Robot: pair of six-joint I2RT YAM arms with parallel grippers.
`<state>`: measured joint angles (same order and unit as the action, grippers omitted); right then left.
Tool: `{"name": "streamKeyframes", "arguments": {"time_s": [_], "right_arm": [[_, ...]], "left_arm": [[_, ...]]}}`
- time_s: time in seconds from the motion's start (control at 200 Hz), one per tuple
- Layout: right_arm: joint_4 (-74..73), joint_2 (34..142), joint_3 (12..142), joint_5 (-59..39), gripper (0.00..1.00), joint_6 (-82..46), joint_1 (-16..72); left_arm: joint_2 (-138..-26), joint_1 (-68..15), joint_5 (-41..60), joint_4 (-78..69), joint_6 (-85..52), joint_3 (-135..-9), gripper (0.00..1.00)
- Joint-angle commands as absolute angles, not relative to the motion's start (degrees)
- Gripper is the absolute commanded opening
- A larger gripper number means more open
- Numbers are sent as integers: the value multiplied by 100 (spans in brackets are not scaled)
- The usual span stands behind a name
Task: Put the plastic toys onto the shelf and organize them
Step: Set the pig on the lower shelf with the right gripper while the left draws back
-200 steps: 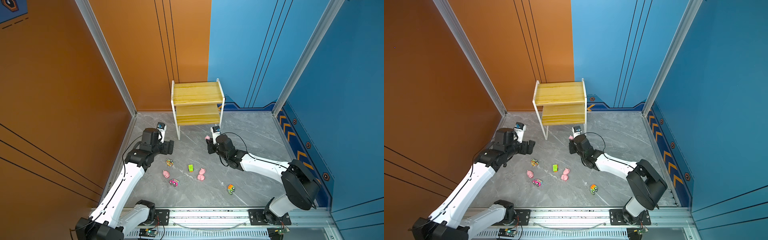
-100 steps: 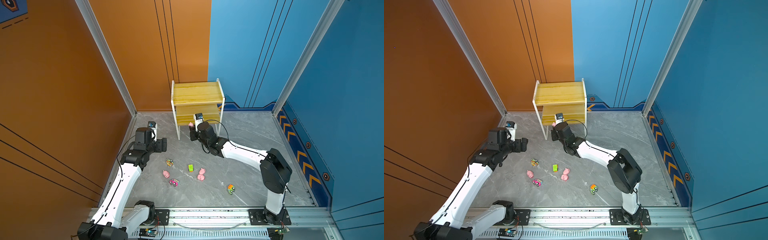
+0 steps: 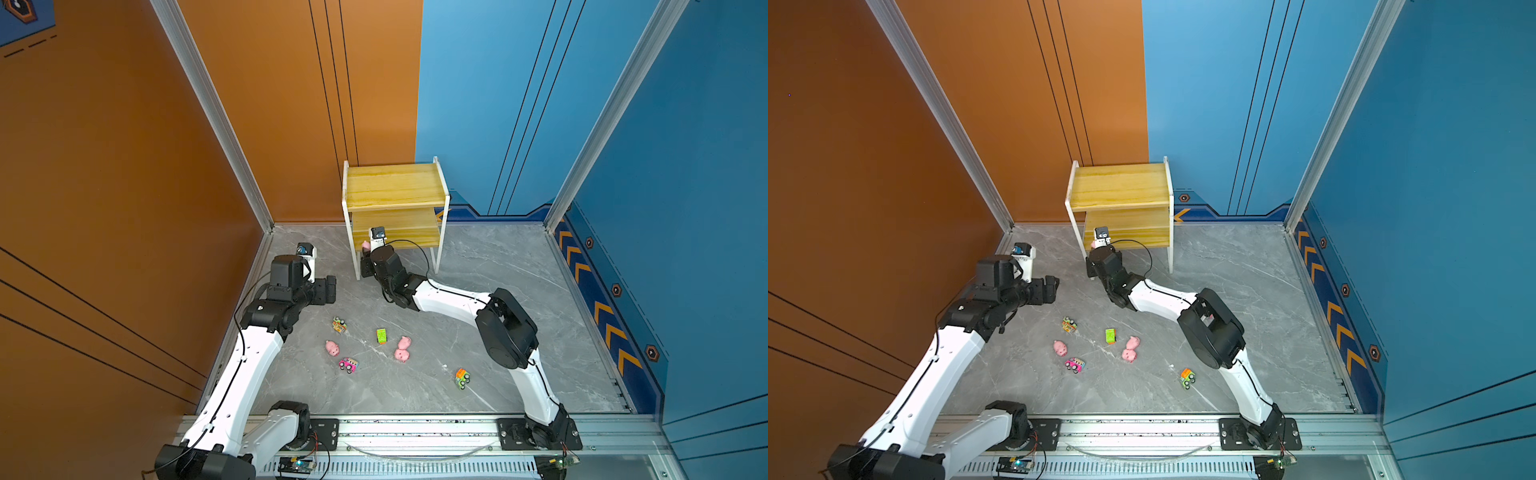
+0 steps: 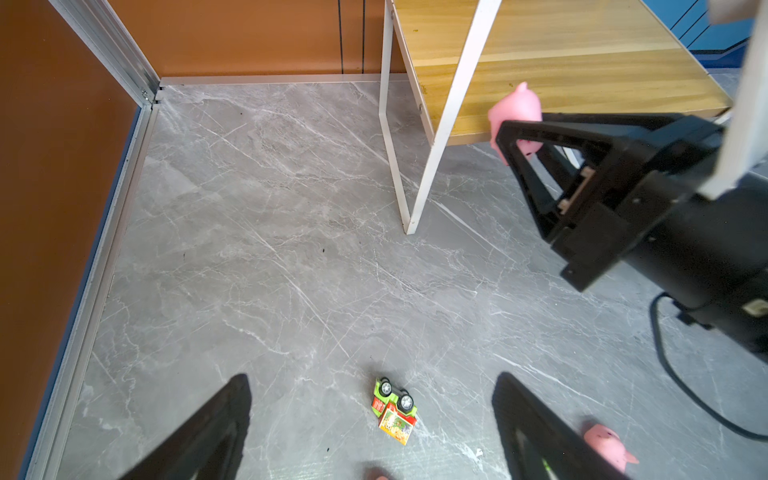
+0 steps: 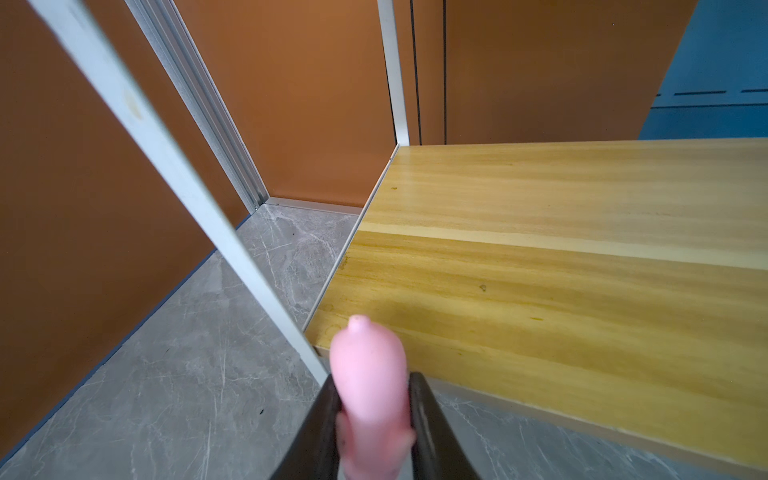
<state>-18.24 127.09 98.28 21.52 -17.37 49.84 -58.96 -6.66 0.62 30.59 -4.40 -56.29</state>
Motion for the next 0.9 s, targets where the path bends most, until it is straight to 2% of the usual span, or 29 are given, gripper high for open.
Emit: {"name": "streamKeyframes", "arguments": {"time_s": [0.0, 0.275, 0.896], "right_arm": [[-2161, 12929, 10247, 2490, 29, -1498, 5018], [-2294, 13338, 10764, 2693, 31, -1298, 5051], [-1623, 14173, 11882, 2892, 34, -1409, 4945]], "left_arm": [[-5863, -663, 208, 2996, -521, -5670, 92], [-5881, -668, 212, 2997, -517, -5672, 92], [-5948, -660, 299, 2984, -541, -5671, 92]]}}
